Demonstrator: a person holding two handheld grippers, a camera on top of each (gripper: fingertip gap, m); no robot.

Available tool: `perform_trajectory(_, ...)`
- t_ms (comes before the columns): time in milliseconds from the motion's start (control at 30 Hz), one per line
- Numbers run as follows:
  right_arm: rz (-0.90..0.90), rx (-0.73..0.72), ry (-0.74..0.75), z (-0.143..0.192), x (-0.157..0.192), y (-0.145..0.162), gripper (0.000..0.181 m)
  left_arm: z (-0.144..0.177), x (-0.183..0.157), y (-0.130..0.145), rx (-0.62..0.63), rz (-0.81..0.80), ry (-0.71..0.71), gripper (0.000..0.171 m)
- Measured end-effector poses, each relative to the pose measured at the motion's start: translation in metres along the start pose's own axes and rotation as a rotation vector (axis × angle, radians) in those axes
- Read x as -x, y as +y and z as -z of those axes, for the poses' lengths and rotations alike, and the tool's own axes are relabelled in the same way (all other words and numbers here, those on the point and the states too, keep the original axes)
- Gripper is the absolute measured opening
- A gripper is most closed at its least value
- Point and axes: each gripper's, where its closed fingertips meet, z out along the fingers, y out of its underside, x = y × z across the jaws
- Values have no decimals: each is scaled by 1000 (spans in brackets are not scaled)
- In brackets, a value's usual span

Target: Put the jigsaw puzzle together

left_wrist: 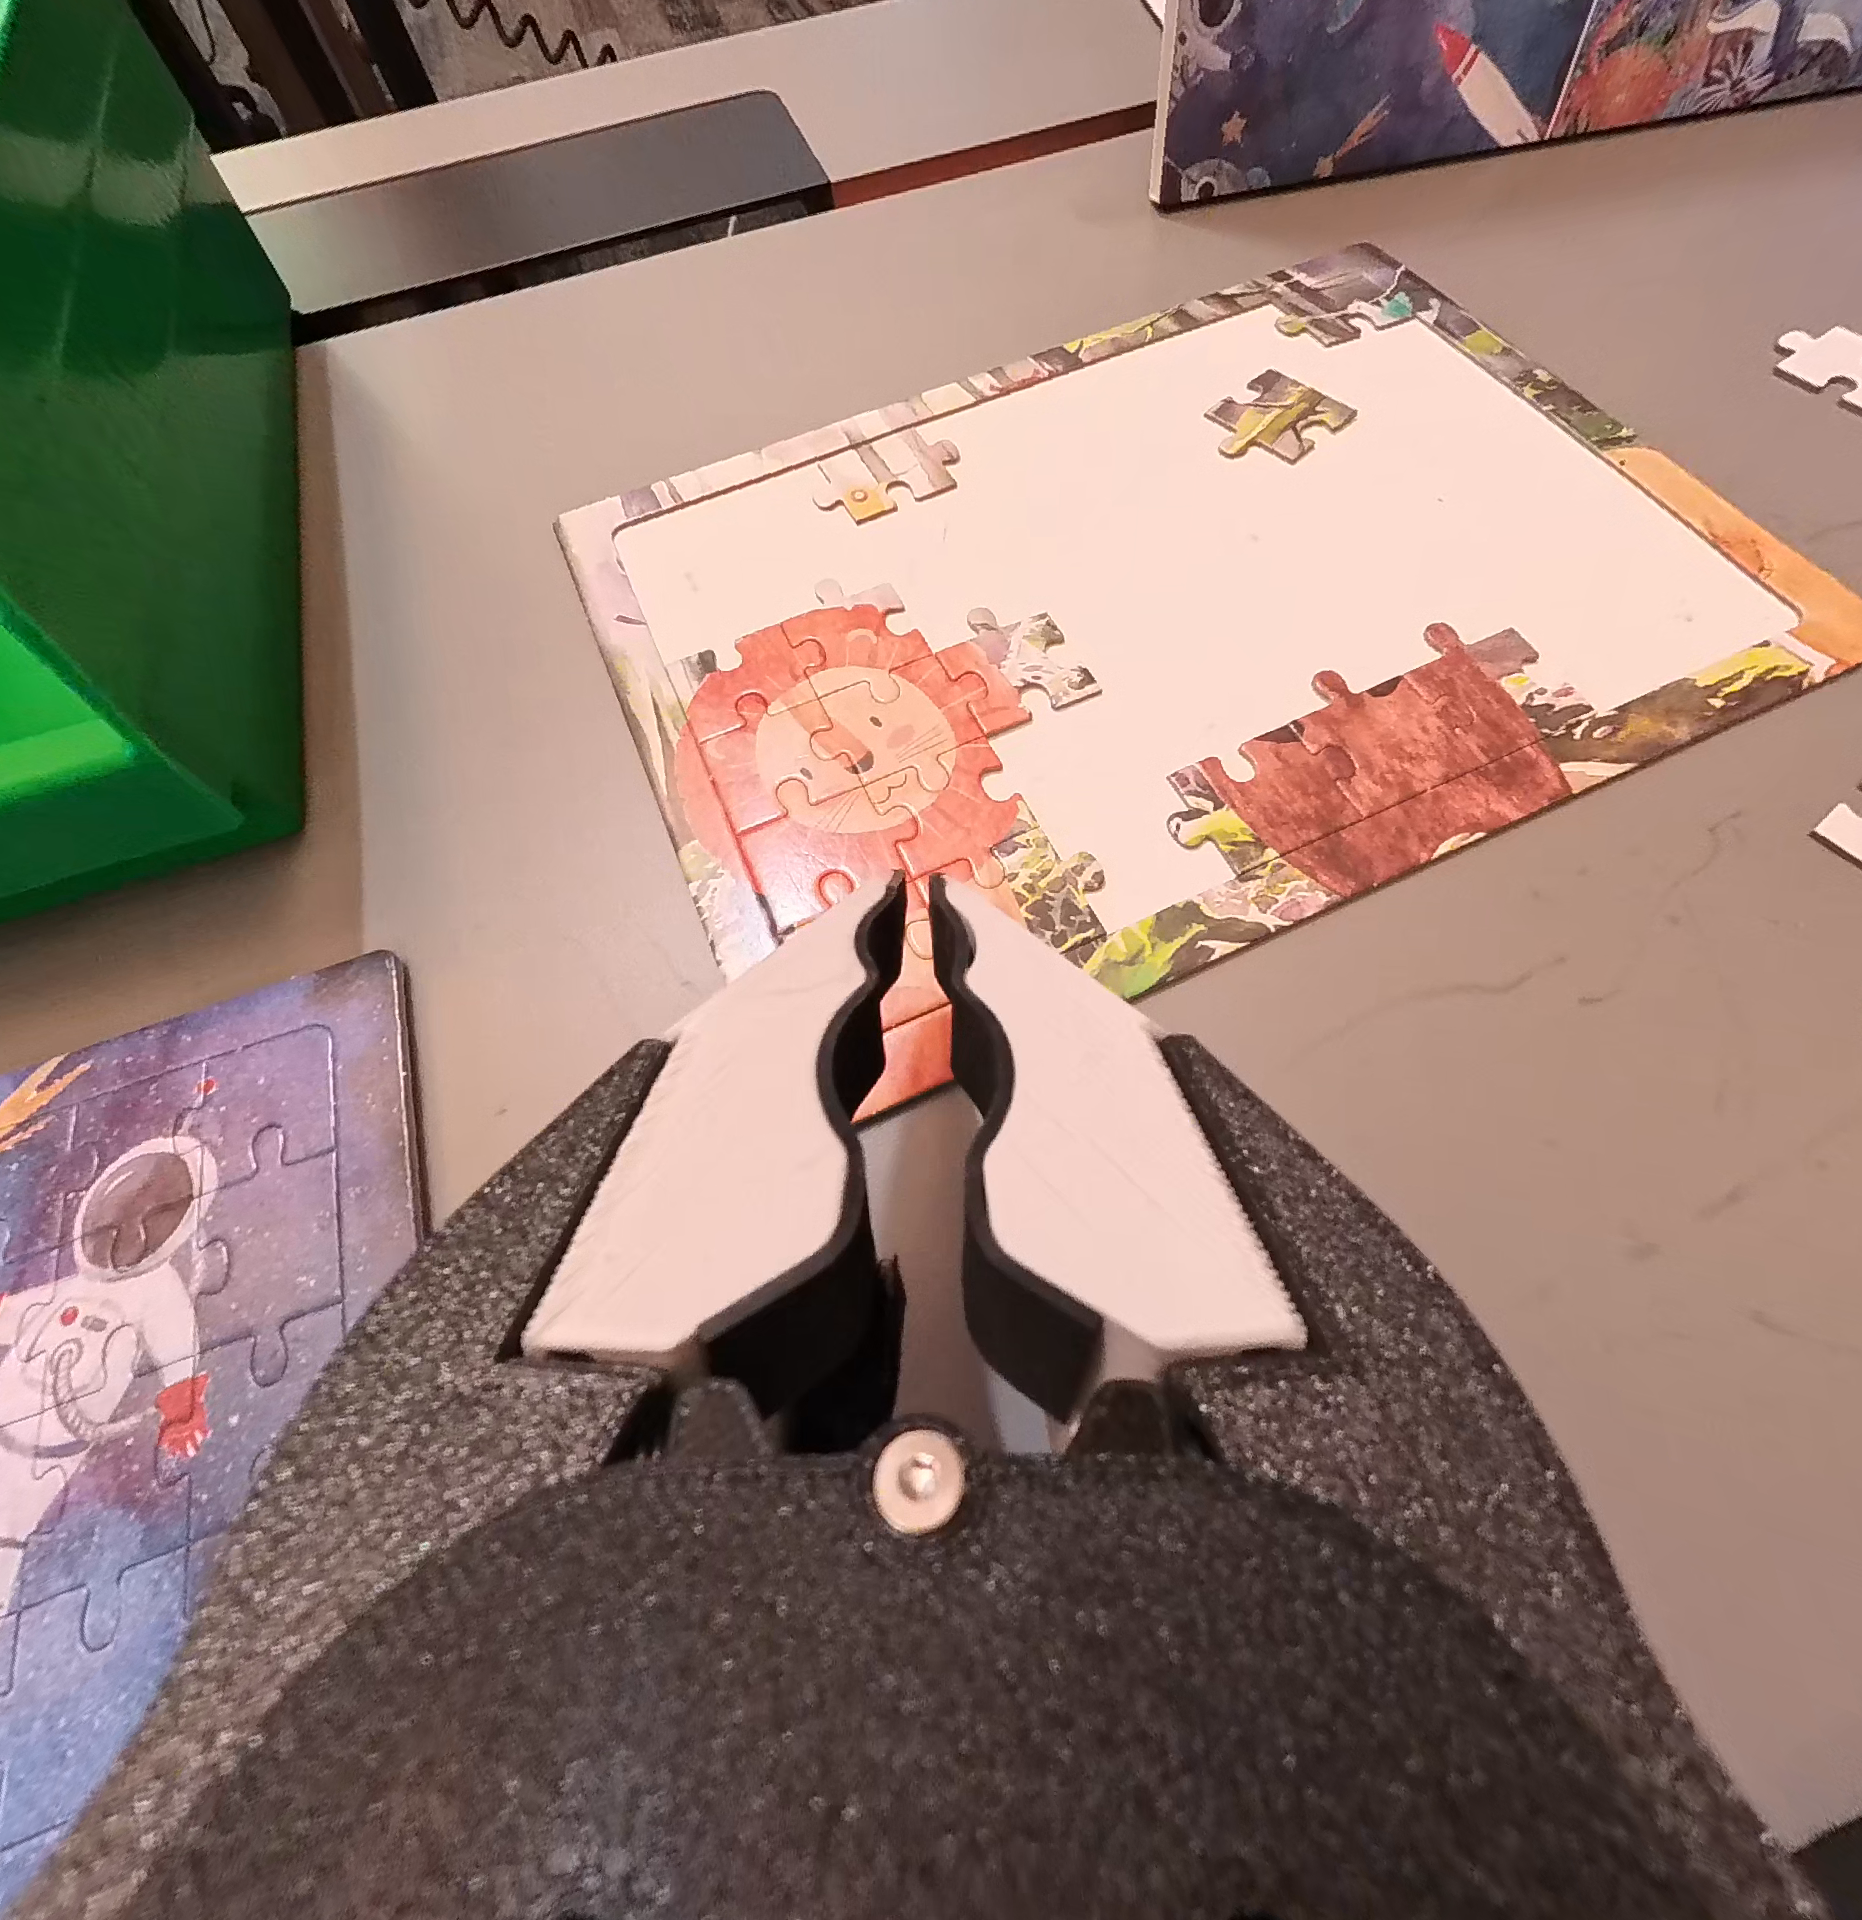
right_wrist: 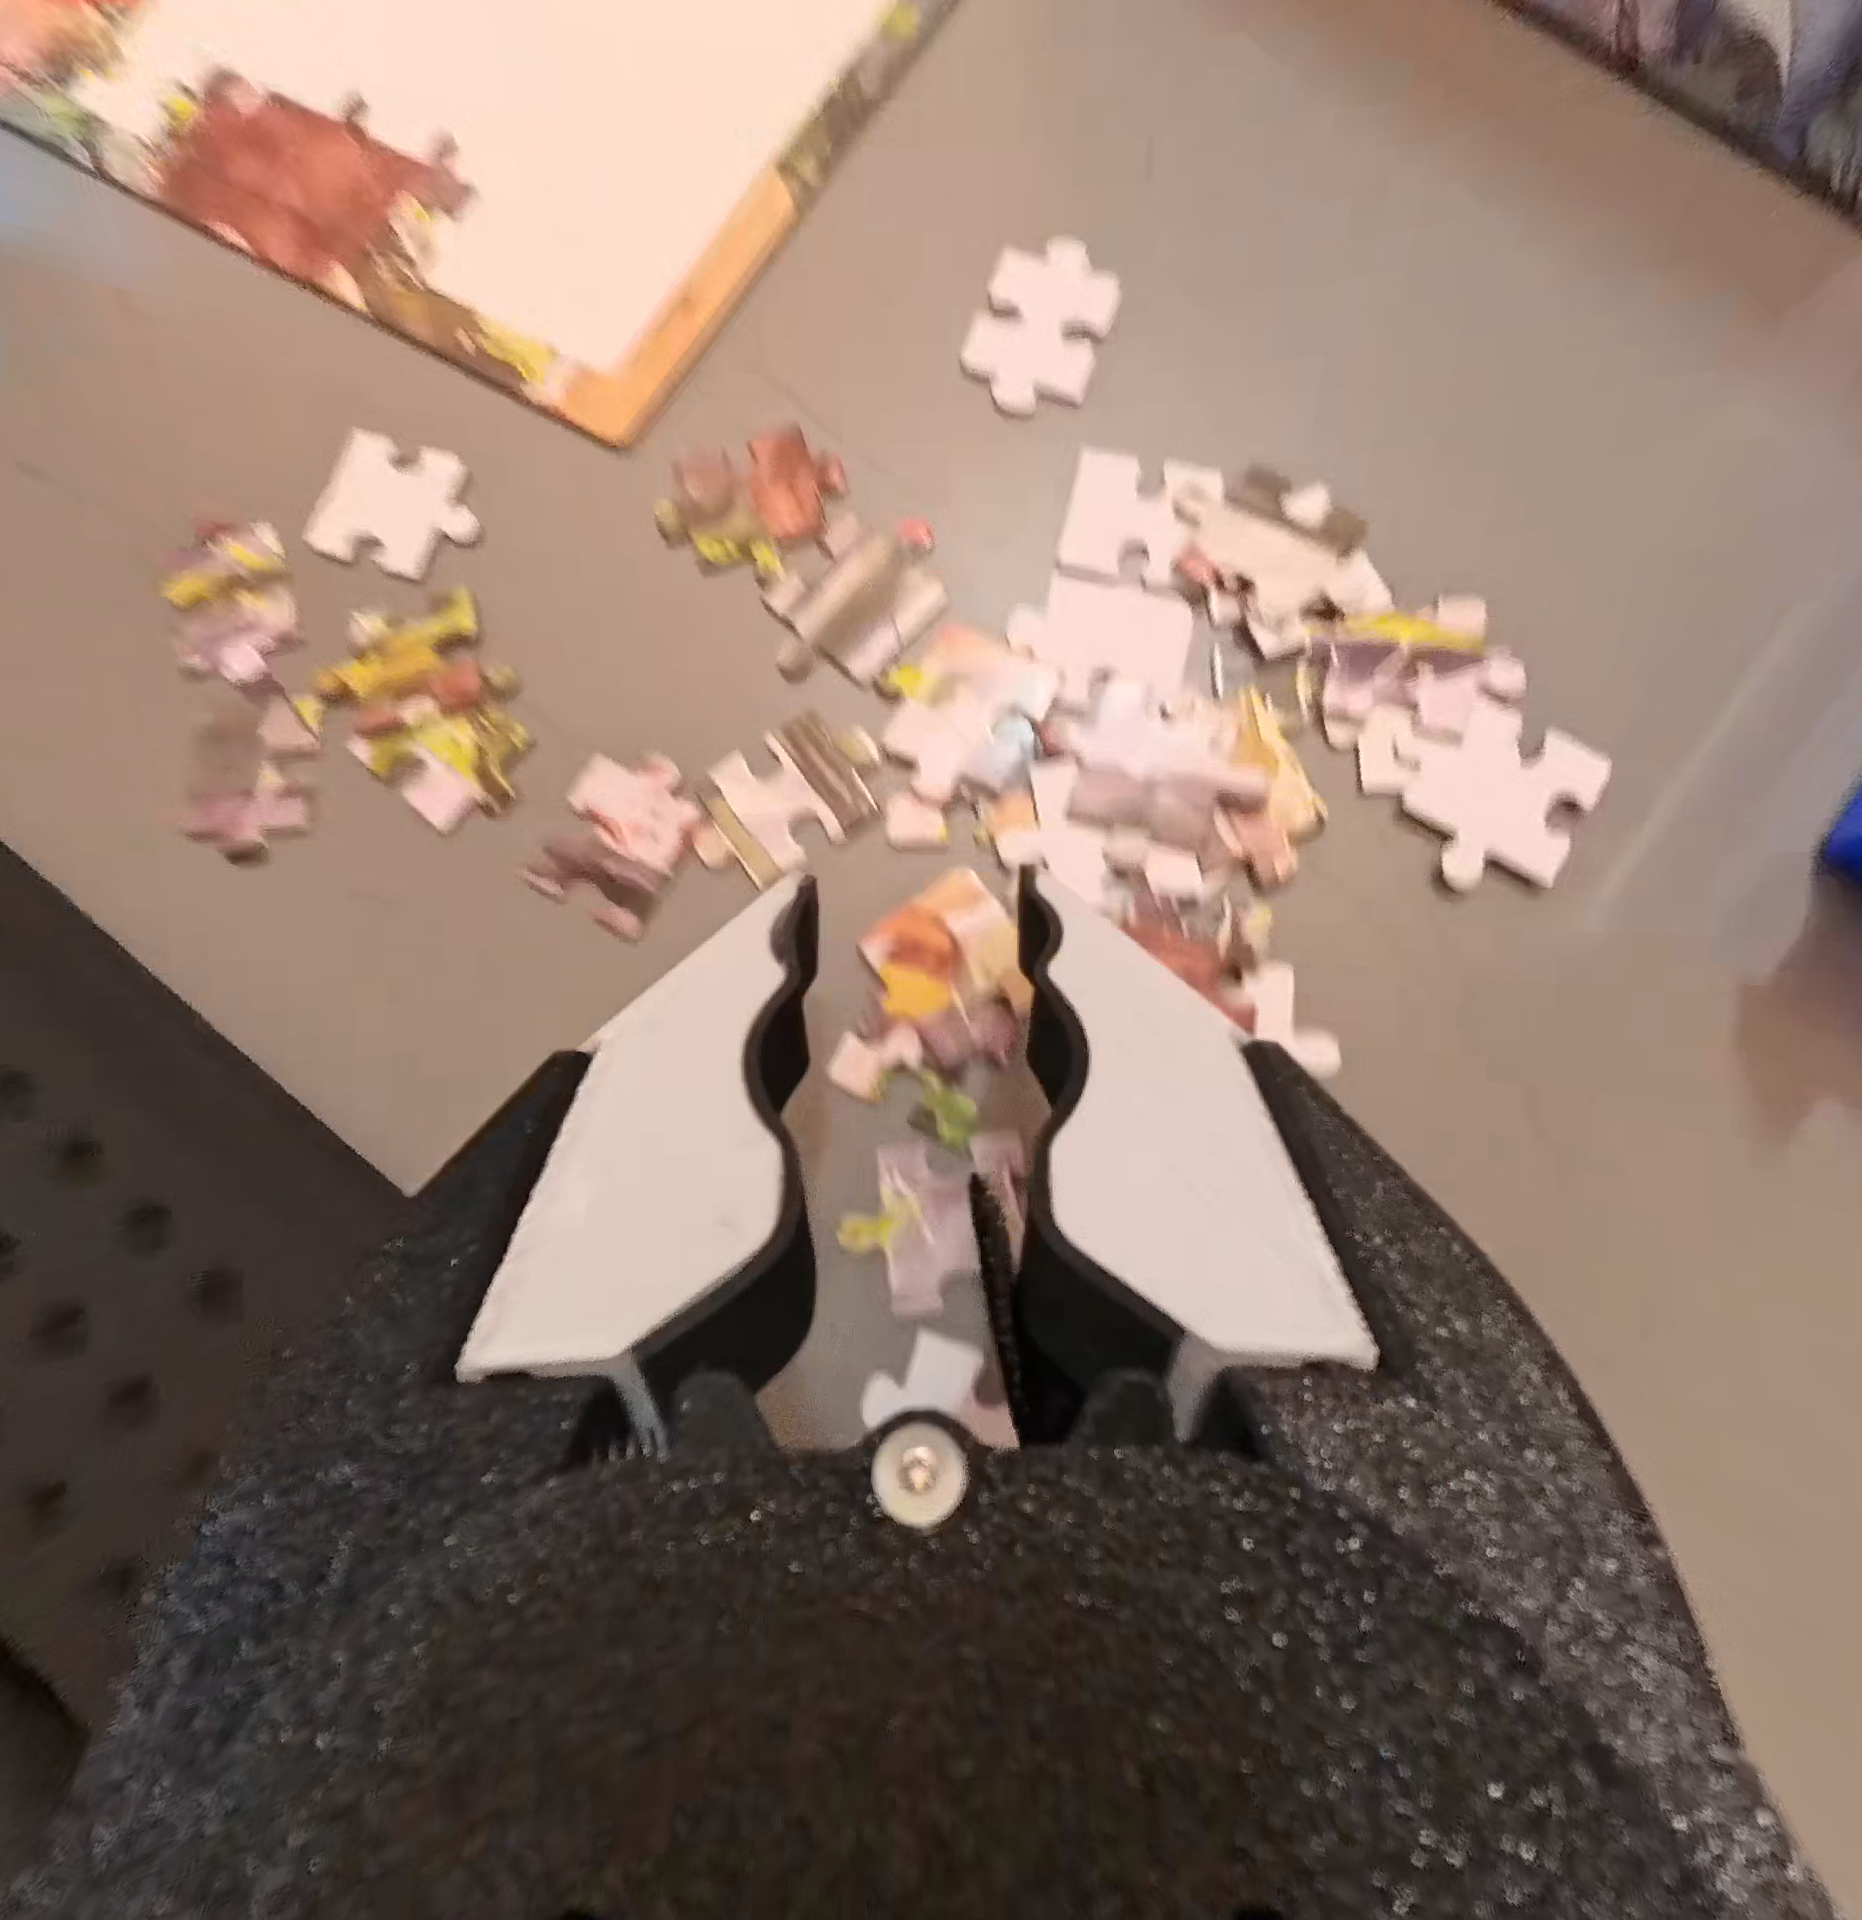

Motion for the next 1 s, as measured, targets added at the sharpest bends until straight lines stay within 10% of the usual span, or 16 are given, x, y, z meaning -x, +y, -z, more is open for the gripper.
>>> perform_trajectory(367, 225, 214, -111, -77, 16, -37, 48, 2, 2, -2, -13, 6, -8, 4)
perform_trajectory(1000, 230, 215, -95, -69, 10, -39, 11, 1, 2, -1, -8, 14, 0, 4)
